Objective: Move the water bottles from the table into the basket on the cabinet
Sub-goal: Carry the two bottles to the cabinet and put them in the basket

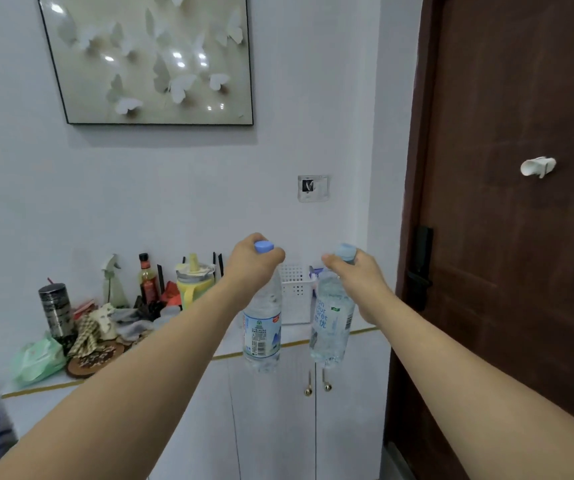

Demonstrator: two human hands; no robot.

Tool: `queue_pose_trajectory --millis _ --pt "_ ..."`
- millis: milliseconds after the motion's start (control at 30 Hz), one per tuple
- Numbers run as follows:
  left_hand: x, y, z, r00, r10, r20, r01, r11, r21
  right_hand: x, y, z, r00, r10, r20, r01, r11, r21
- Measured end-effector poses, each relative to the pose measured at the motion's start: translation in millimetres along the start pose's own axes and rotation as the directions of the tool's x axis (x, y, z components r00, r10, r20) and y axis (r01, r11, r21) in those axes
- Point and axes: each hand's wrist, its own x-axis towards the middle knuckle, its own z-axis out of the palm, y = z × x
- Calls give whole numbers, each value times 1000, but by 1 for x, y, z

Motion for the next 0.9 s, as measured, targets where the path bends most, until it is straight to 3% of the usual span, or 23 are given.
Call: queue_pose_trajectory --millis 200,333,700,900 --pt "96 0 13 990 -139 0 138 981 -138 104 15 15 999 -8 48 1 991 136" --pt "163 -12 22 981 -196 6 193 961 -201 171 31 30 1000 12 6 -13 981 194" --pt "368 -78 58 953 -265 146 293 930 -225 355 86 98 999 -52 -7 50 978 -201" --pt "449 -139 107 917 -355 183 390 895 -215 431 138 110 995 -25 94 44 977 -209"
